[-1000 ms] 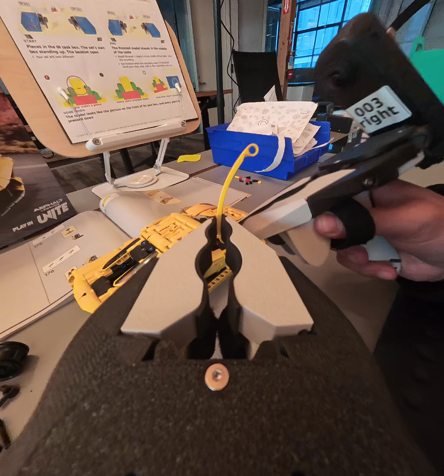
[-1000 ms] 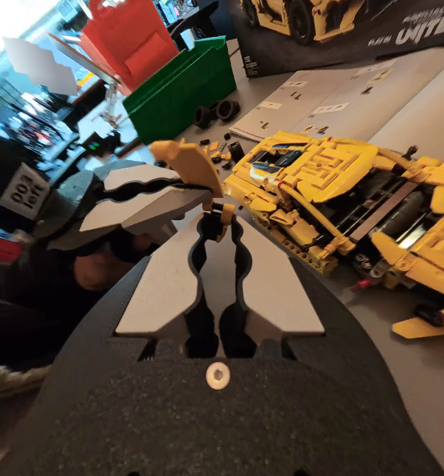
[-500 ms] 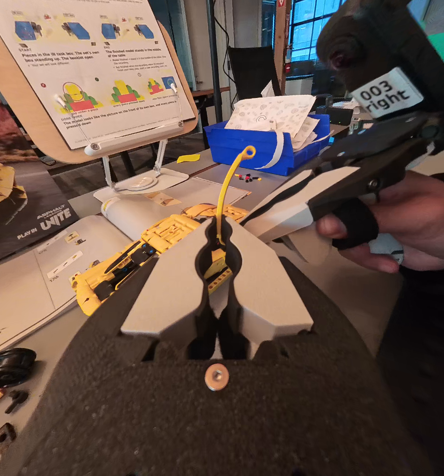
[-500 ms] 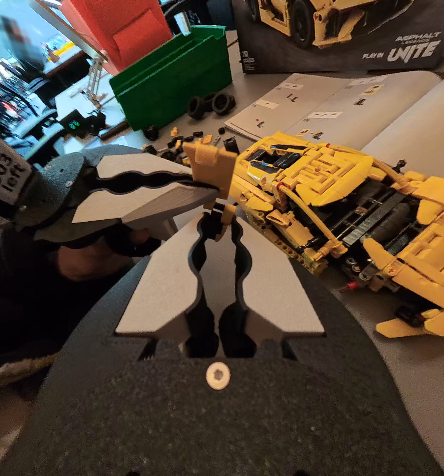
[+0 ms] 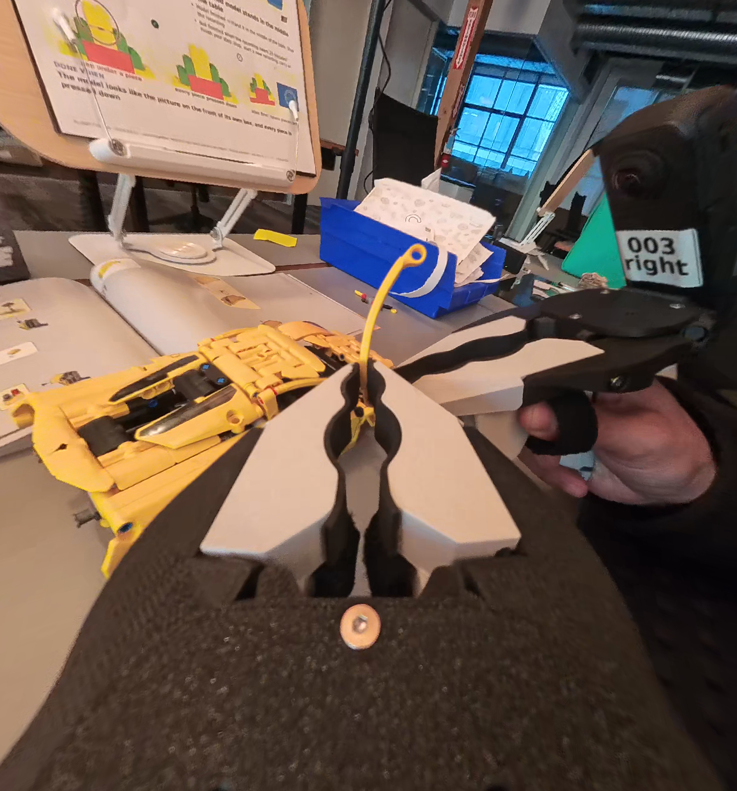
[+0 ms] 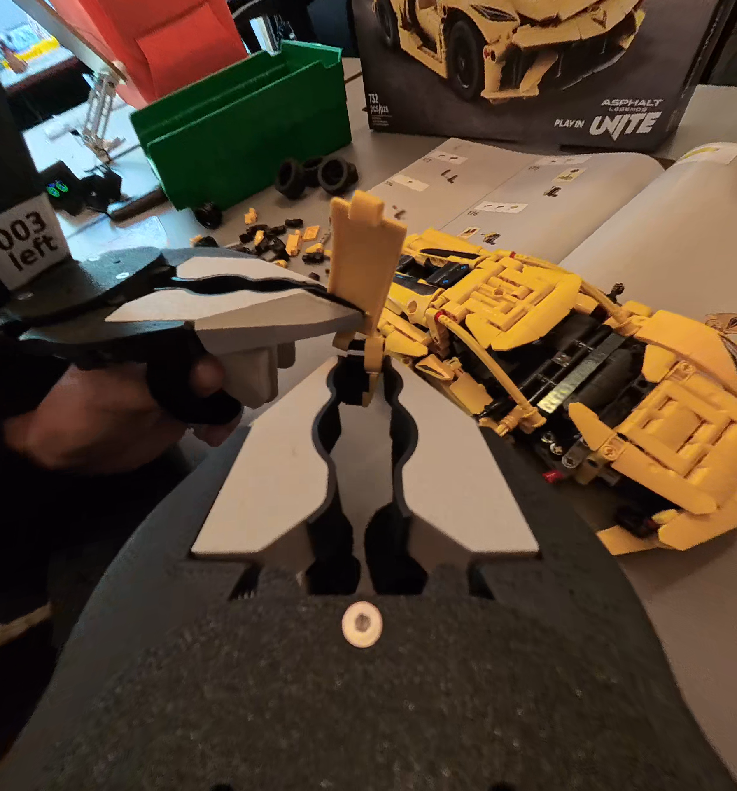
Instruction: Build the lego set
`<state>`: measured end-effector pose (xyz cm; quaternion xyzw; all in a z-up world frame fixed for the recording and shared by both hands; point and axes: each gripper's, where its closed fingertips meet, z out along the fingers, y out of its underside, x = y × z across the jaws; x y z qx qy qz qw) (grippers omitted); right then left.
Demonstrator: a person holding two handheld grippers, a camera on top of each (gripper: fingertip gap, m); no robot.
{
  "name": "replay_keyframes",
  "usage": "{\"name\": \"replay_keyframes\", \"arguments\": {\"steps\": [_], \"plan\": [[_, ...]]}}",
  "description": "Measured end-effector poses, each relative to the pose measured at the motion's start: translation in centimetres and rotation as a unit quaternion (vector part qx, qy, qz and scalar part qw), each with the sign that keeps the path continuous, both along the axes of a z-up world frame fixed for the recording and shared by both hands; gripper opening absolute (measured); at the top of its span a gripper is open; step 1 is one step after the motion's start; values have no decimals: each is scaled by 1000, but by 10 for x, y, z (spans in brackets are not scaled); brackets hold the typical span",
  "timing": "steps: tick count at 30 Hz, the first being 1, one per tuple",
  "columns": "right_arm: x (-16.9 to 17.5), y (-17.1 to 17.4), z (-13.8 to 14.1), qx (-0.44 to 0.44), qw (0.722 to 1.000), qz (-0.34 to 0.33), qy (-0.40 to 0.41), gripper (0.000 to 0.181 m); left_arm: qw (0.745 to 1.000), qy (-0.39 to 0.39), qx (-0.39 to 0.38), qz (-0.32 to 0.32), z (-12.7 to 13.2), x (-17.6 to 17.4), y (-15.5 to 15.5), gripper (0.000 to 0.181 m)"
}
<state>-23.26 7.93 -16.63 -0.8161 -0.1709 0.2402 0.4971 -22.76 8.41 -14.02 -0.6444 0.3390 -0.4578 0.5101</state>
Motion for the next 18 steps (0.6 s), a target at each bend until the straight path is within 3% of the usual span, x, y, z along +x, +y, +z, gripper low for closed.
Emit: {"name": "replay_keyframes", "arguments": {"steps": [18], "plan": [[5,1,-3,34,996,-8,-77,15,996,-7,-77,-34,-12,-3,-1,2]]}}
